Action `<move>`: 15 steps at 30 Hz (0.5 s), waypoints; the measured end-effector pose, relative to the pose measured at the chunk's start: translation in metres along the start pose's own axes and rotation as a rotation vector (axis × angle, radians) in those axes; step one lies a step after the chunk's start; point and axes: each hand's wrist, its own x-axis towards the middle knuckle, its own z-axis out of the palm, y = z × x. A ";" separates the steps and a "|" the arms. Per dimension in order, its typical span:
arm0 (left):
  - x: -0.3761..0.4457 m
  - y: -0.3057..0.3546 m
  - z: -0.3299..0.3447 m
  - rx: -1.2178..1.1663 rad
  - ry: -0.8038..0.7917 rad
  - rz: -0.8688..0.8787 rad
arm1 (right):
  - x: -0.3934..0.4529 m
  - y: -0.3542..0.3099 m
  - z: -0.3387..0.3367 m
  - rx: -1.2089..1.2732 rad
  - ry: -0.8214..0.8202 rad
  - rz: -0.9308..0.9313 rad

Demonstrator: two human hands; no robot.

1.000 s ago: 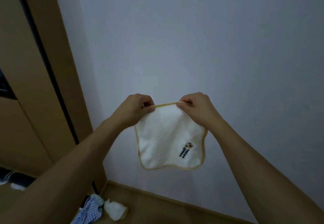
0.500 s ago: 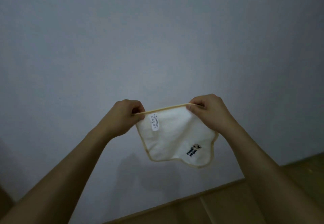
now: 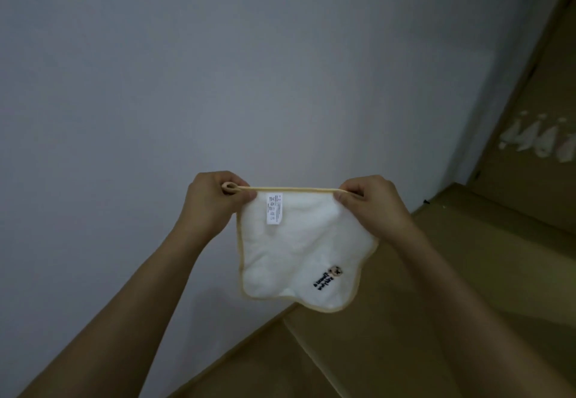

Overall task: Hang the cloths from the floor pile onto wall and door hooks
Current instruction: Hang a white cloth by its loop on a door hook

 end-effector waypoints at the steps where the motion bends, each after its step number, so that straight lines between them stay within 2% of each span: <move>1: 0.003 0.004 0.012 -0.022 -0.020 0.003 | -0.002 0.011 -0.005 -0.007 -0.008 0.026; 15: 0.057 0.087 0.201 -0.220 -0.275 0.080 | 0.013 0.167 -0.072 -0.088 -0.048 0.218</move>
